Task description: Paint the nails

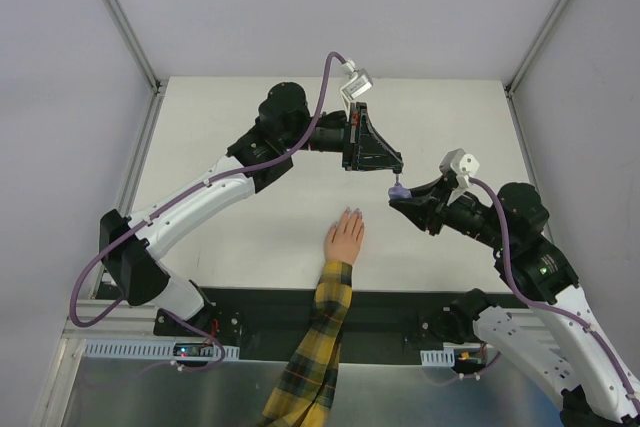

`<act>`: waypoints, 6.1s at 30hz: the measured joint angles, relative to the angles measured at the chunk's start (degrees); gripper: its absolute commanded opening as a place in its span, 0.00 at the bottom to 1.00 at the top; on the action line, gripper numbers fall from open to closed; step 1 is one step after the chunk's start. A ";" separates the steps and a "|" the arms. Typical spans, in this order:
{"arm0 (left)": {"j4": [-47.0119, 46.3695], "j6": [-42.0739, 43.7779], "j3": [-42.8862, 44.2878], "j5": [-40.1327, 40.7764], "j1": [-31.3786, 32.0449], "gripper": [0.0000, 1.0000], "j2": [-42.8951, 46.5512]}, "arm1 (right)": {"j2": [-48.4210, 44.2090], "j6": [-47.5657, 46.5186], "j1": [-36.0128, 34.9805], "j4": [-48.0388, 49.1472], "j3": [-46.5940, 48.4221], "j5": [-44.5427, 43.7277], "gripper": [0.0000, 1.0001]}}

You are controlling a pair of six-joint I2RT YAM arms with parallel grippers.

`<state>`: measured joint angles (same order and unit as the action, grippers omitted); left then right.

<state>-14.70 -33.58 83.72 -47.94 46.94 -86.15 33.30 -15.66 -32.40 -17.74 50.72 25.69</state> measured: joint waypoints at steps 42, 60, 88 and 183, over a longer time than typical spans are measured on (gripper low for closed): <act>-0.72 -0.07 -0.81 -0.04 0.76 0.00 -0.87 | -0.66 3.28 -0.07 2.25 -0.39 -3.30 0.01; -6.93 2.14 -5.27 2.08 1.38 0.00 0.17 | 1.29 11.10 -0.11 5.09 -0.48 -5.84 0.00; -10.51 4.24 -2.43 -2.99 0.35 0.01 1.01 | 5.64 6.03 -0.04 5.03 7.13 -0.37 0.00; -41.77 -20.81 -2.95 -19.98 1.05 0.25 1.40 | 10.36 24.22 -0.44 22.91 10.12 28.24 0.00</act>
<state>-56.47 -54.39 80.77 -67.92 47.99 -84.75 43.66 8.56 -32.84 5.17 60.84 53.93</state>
